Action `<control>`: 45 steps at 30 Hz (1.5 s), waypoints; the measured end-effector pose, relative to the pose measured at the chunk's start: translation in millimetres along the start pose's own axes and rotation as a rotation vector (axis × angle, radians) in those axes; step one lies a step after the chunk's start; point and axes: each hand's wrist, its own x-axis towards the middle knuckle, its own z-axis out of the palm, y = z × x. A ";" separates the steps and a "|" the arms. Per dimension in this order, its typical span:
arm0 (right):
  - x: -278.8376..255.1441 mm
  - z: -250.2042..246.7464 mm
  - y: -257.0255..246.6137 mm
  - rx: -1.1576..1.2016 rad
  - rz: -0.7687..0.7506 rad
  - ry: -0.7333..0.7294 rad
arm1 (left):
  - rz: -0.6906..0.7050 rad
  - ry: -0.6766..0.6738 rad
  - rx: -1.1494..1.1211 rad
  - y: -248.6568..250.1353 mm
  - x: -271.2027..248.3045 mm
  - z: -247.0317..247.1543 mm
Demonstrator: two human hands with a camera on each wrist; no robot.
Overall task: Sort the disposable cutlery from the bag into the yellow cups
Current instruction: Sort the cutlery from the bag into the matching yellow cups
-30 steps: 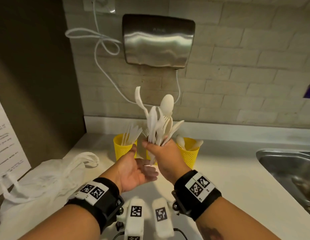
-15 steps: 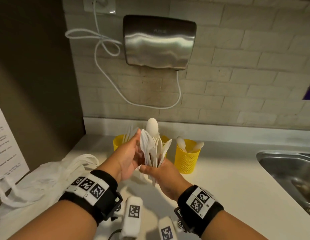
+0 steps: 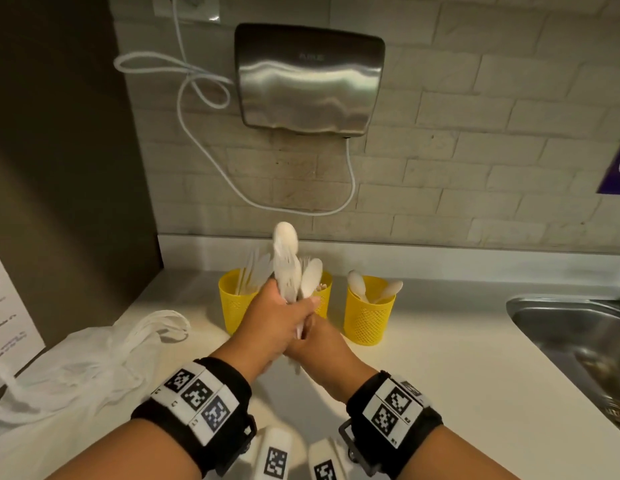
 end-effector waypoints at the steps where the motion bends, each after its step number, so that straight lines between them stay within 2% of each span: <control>1: -2.9 -2.3 0.3 0.173 0.077 -0.042 | 0.031 0.042 -0.034 2.5 4.6 -2.5; 5: -8.7 -13.8 0.3 1.006 0.432 -0.125 | 0.112 0.211 -0.201 13.7 20.3 -17.8; 6: -8.1 -16.5 -4.4 1.138 0.462 -0.153 | 0.117 0.235 -0.209 14.4 21.3 -19.5; 8: -5.0 -19.5 -18.0 1.217 0.421 -0.253 | 0.128 0.239 -0.191 12.9 17.3 -17.6; 12: -1.2 -16.9 -44.2 1.114 0.262 -0.346 | 0.123 0.127 -0.181 0.3 0.6 -1.8; 18: -3.4 -20.9 -31.5 1.032 0.290 -0.373 | 0.119 0.121 -0.124 -1.5 -1.4 -5.7; 21: -5.4 -26.3 -37.3 0.917 0.238 -0.394 | 0.070 0.093 -0.151 -3.6 -3.0 -7.9; 24: -4.6 -39.8 -52.2 0.761 0.119 -0.327 | 0.014 -0.019 -0.181 -5.4 -12.5 -7.2; 27: -4.1 -47.6 -62.8 0.622 0.065 -0.159 | -0.022 -0.138 -0.254 -9.3 -24.1 -8.2; 29: -1.3 -47.4 -58.6 0.557 0.097 -0.027 | -0.065 -0.121 -0.296 -12.2 -28.1 -8.8; 32: 2.3 -42.2 -51.7 0.521 0.142 0.054 | -0.109 -0.056 -0.301 -11.7 -31.1 -7.8; 37: 5.2 -39.8 -59.9 0.641 0.168 0.229 | -0.051 -0.002 -0.189 -13.0 -30.4 -7.8; 41: 3.0 -33.6 -63.5 0.617 0.174 0.261 | -0.021 0.031 -0.125 -13.2 -31.3 -9.0; 45: -5.3 -19.0 -61.5 0.517 0.165 0.131 | 0.041 -0.003 -0.137 -6.6 -37.7 -8.6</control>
